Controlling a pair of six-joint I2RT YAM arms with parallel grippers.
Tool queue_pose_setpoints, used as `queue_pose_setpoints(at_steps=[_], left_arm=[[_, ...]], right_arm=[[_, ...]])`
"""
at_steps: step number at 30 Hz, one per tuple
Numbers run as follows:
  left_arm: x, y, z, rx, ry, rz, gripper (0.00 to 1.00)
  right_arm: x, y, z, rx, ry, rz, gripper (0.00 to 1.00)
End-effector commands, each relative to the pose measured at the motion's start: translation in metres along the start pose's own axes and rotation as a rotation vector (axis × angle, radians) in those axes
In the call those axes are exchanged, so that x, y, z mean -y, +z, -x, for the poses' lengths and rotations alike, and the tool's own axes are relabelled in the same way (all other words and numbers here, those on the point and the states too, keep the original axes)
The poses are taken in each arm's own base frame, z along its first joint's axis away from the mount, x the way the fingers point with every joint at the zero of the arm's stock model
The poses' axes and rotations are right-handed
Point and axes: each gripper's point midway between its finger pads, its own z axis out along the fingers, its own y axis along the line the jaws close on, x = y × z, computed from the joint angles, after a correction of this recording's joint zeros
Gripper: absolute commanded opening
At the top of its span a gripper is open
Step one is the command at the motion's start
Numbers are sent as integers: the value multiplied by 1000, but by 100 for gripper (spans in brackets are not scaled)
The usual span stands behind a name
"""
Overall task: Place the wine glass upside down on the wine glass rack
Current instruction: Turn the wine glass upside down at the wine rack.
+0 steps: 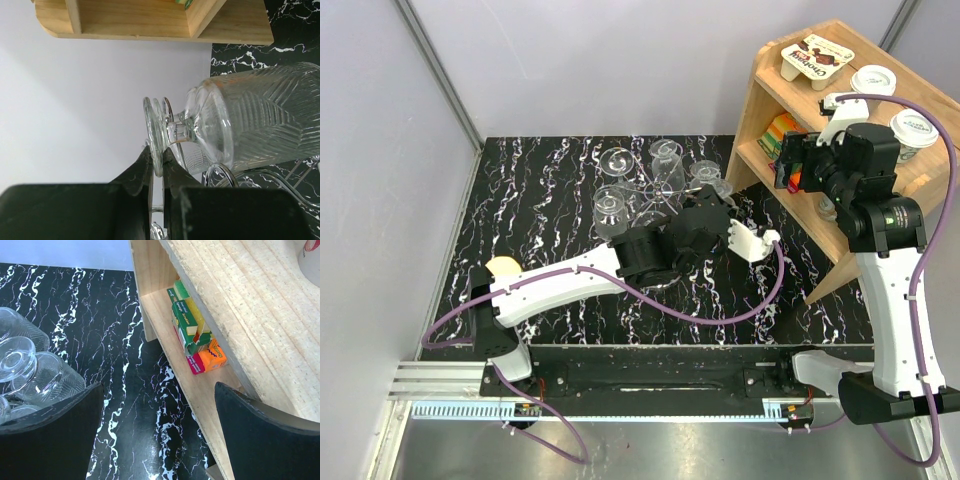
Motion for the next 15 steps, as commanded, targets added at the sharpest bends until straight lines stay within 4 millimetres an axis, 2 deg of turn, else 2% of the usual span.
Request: queue_pose_setpoints(at_steps=[1,7,15], left_arm=[[-47,-25,-11,-15,-63,117,0],[-42,-27,-17,-39,-51,103,0],[-49,-34,-25,-76,-38,120,0]], right_arm=[[-1,-6,17,70,-2,15,96],[-1,-4,15,64,-1,17,97],[-2,-1,13,55,0,23,97]])
